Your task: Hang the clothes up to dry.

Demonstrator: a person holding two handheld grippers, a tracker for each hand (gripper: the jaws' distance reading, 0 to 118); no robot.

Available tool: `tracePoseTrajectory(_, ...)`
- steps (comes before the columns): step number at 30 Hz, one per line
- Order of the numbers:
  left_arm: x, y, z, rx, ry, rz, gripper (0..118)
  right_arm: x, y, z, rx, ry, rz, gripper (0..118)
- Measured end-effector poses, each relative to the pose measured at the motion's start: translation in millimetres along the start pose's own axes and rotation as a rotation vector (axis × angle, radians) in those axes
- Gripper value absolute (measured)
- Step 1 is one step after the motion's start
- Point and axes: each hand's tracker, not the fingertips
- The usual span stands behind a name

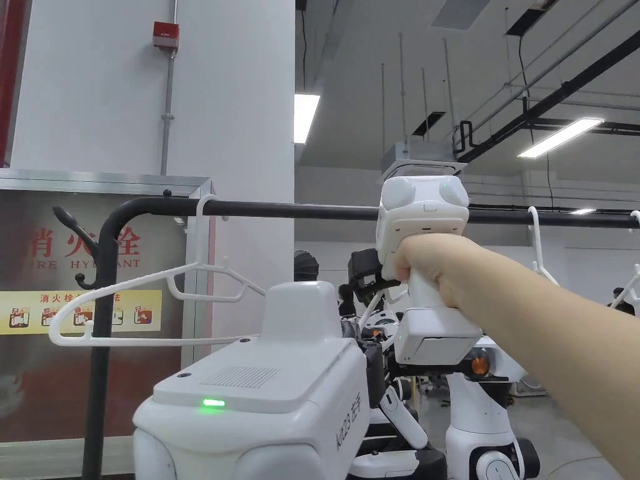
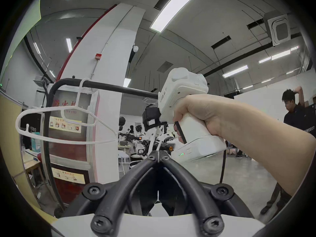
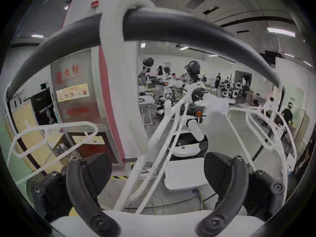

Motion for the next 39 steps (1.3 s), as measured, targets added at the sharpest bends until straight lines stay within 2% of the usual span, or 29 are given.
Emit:
tracePoseTrajectory(3,-0.3,-3.6,-4.4,-0.015,-0.002,-0.004,0,1.4,-0.3,-2.5,0.001,0.007,0.004,107)
tracePoseTrajectory(4,0.0,-4.5,-5.8,-0.018,-0.001,-0.003,0,2.5,0.3,-5.1,-0.003,0.009,0.004,101)
tracePoseTrajectory(5,-0.6,-5.3,-6.3,-0.022,0.0,-0.005,0,4.0,1.2,-7.8,-0.002,0.023,0.013,72)
tracePoseTrajectory(6,-0.6,-6.2,-6.8,-0.022,0.0,-0.005,0,4.1,-0.9,-3.8,0.007,0.046,0.025,25)
tracePoseTrajectory(7,-0.8,-6.4,-6.6,-0.022,0.0,-0.006,0,4.2,-0.8,-5.2,0.012,0.082,0.036,4)
tracePoseTrajectory(8,-1.0,-6.9,-6.5,-0.021,0.0,-0.003,0,4.0,-0.5,-10.1,-0.012,0.113,-0.001,5)
tracePoseTrajectory(9,-1.8,-6.6,-6.4,-0.021,-0.002,-0.003,0,5.2,-0.1,-12.1,-0.003,0.023,0.035,5)
tracePoseTrajectory(10,-2.3,-6.6,-6.6,-0.021,-0.004,-0.001,0,15.1,-1.5,-1.5,0.034,0.111,0.102,5)
tracePoseTrajectory(11,-2.5,-6.4,-6.9,-0.019,0.0,0.002,0,18.3,-1.4,-0.8,0.012,0.159,0.068,4)
tracePoseTrajectory(12,-2.6,-6.3,-6.7,-0.018,0.001,0.0,0,26.0,-1.2,1.1,0.009,0.104,0.02,4)
tracePoseTrajectory(13,-2.8,-6.1,-6.6,-0.016,0.001,0.0,0,29.0,0.2,2.9,0.02,0.129,0.045,4)
tracePoseTrajectory(14,-2.8,-6.2,-6.8,-0.018,0.0,-0.003,0,11.3,-3.8,-4.1,-0.007,0.08,0.099,4)
tracePoseTrajectory(15,-2.8,-6.6,-6.8,-0.02,0.0,-0.003,0,14.0,-4.5,-1.2,0.025,0.096,0.076,4)
tracePoseTrajectory(16,-2.5,-7.1,-6.8,-0.021,0.004,-0.004,0,15.9,-3.2,-1.9,0.001,0.128,0.1,4)
tracePoseTrajectory(17,-2.5,-7.5,-6.6,-0.021,0.004,-0.015,0,20.2,-3.4,0.1,0.017,0.126,0.057,4)
tracePoseTrajectory(21,-3.7,-8.5,-5.5,-0.026,0.001,-0.01,0,9.0,-6.4,3.0,0.037,0.136,0.097,4)
tracePoseTrajectory(23,-3.8,-8.9,-4.9,-0.026,0.006,-0.011,0,8.2,-4.9,7.6,0.06,0.139,0.09,4)
tracePoseTrajectory(26,-5.7,-8.2,-3.0,-0.029,0.012,-0.014,0,14.1,-4.7,24.5,0.113,0.167,0.069,4)
tracePoseTrajectory(27,-6.6,-7.7,-2.2,-0.026,0.012,-0.013,0,15.4,-2.4,28.9,0.118,0.2,0.107,4)
tracePoseTrajectory(28,-6.8,-7.1,-1.8,-0.024,0.014,-0.015,0,18.8,-2.1,33.2,0.131,0.188,0.079,4)
tracePoseTrajectory(33,-7.3,-1.8,3.7,-0.013,0.021,-0.009,0,29.9,-10.1,67.2,0.141,0.217,0.069,4)
tracePoseTrajectory(35,-6.4,-0.4,4.7,-0.012,0.02,-0.012,0,34.2,-18.6,72.1,0.145,0.223,0.076,4)
tracePoseTrajectory(36,-5.7,0.0,5.1,-0.009,0.022,-0.015,0,33.1,-22.7,76.1,0.162,0.219,0.115,4)
tracePoseTrajectory(39,-4.2,0.8,5.1,-0.01,0.021,-0.019,0,42.0,-27.9,75.5,0.173,0.212,0.107,4)
